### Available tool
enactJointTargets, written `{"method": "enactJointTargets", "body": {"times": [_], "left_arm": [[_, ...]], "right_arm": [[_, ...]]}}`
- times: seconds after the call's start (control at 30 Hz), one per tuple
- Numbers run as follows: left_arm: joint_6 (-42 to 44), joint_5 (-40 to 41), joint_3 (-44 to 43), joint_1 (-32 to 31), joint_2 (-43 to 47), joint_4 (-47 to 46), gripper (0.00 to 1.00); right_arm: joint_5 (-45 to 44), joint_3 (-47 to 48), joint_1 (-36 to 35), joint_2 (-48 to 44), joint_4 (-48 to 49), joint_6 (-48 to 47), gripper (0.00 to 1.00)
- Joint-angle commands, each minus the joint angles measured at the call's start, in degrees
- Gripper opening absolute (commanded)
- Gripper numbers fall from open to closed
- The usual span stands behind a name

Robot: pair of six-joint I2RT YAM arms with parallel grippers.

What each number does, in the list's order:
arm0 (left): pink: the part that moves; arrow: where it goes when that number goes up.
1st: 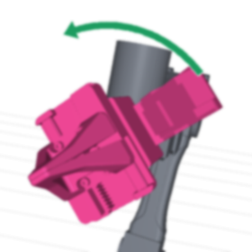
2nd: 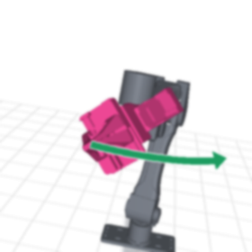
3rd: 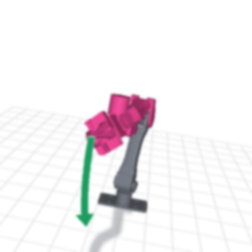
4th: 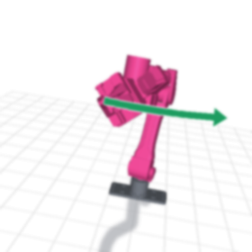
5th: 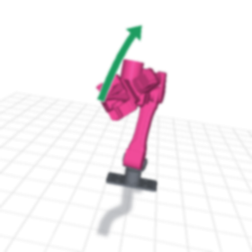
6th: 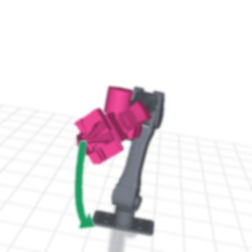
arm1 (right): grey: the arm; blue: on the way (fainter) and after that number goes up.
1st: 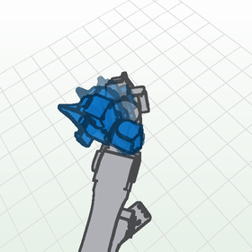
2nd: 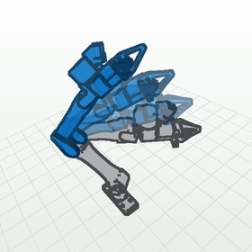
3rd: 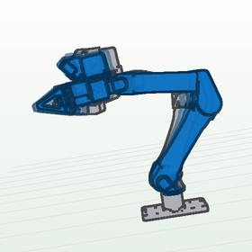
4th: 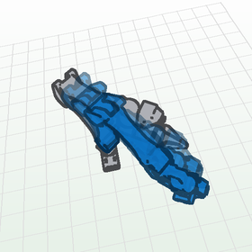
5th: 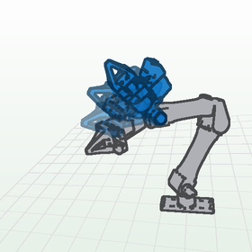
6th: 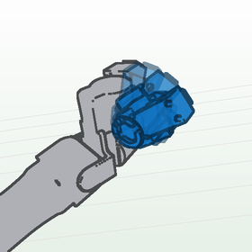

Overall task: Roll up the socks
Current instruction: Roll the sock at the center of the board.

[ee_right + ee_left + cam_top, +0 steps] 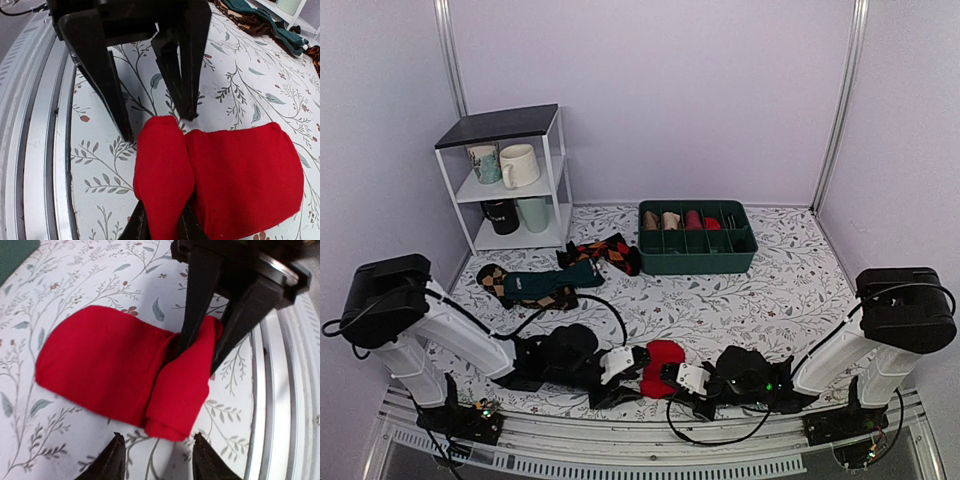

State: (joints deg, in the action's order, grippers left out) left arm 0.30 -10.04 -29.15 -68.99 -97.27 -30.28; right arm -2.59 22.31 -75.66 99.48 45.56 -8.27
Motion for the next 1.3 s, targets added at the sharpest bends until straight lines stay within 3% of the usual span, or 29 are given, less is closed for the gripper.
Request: {"method": "enactJointTargets", "body": {"times": [0.0, 0.17, 0.4, 0.7, 1.0, 1.27], "left_arm": [[8.39, 12.3, 5.77, -3.61, 8.71, -4.74, 0.46], [15.86, 9.12, 8.83, -4.2, 12.4, -9.79, 0.49], [18.08, 7.48, 6.96, -5.62, 7.29, -10.38, 0.49], [18.76, 8.9, 4.33, -6.14, 0.52, -9.49, 0.49], [19.43, 11.18, 3.62, -6.85, 0.69, -10.23, 0.47], [18.09, 9.44, 3.04, -6.95, -0.68, -9.31, 0.22]], "right_arm": [[11.03, -0.79, 2.43, 3.68, -6.29, 10.63, 0.12], [22.16, -1.28, 6.12, 3.75, -6.48, 17.36, 0.12], [30.94, 1.23, 9.38, 9.39, -9.06, 23.29, 0.13], [31.54, 1.93, 10.26, 10.27, -10.13, 23.87, 0.12], [32.01, 2.4, 10.43, 11.08, -10.91, 23.39, 0.13], [32.17, 2.64, 10.74, 11.53, -11.2, 23.64, 0.13]]}}
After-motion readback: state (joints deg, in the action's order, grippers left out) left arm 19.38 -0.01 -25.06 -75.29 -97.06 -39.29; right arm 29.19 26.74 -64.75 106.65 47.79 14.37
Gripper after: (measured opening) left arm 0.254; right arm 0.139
